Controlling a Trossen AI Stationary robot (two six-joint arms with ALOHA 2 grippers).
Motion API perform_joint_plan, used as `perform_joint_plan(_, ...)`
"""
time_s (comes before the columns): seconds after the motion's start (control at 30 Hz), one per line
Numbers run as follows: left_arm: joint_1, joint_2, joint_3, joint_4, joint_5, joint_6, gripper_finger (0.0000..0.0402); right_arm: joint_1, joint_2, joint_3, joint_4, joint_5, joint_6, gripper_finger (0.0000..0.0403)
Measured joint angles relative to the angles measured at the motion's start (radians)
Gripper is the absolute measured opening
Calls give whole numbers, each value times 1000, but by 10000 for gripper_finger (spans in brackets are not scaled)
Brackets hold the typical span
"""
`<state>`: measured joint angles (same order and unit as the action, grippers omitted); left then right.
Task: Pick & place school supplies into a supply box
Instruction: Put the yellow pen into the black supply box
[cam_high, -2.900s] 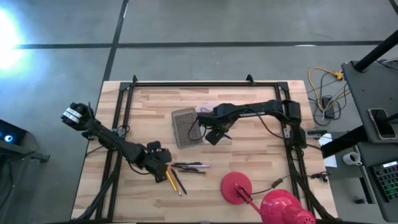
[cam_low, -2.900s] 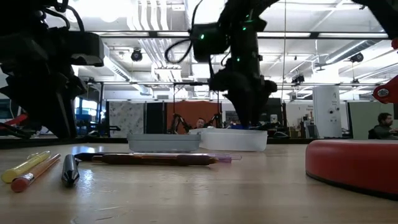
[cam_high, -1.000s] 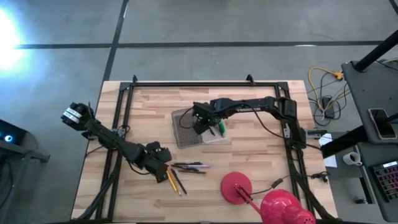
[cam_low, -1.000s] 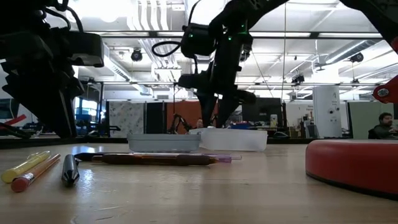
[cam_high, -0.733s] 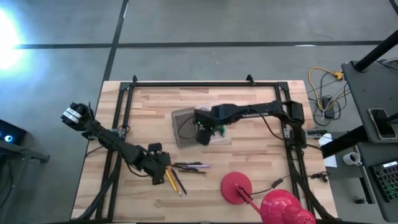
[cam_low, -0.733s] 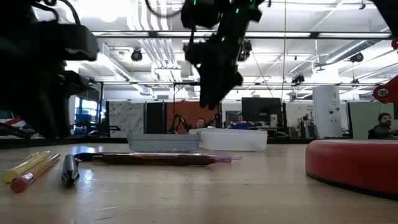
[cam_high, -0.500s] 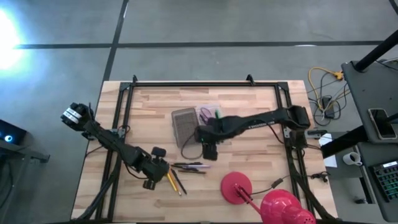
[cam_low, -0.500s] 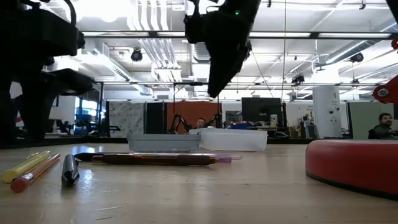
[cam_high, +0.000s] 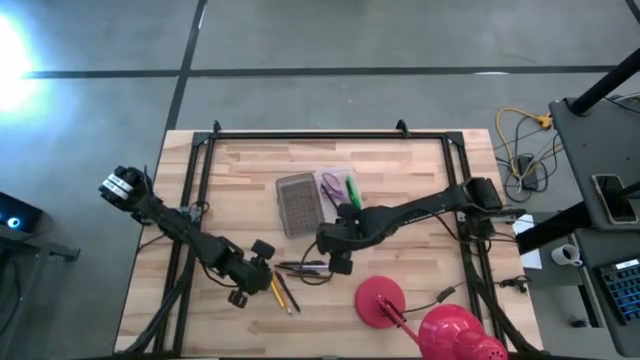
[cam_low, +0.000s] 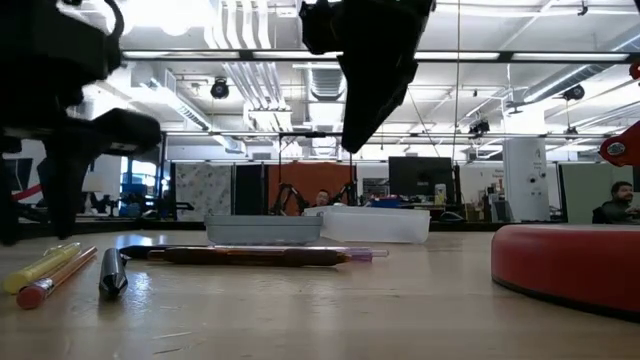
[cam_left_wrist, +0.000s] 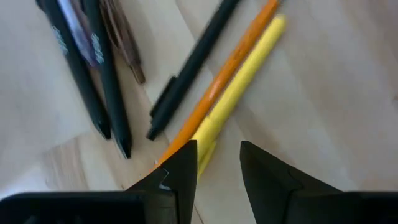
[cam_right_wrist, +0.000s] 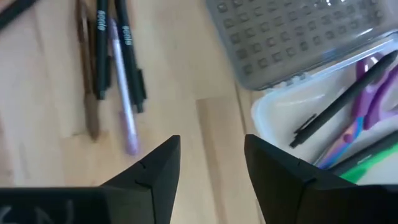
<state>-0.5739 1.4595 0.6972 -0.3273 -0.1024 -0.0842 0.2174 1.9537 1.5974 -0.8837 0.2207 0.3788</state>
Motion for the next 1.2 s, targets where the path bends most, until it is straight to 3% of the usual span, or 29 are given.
perform_joint_plan(0.33,3,110,41,54,6,47,106,1,0,0,2,-1,81,155)
perform_joint_plan(0.6,5,117,28,58,48,-1,104,1,0,0,3,0,86,145)
perform_joint_plan(0.9,5,117,27,27,75,-29,27,2,0,-1,2,15,86,134)
perform_joint_plan(1.07,3,99,44,-36,114,-63,23,12,-30,-2,0,32,116,125)
perform_joint_plan(1.2,0,32,73,-154,123,-93,12,24,-86,-3,-26,128,188,118)
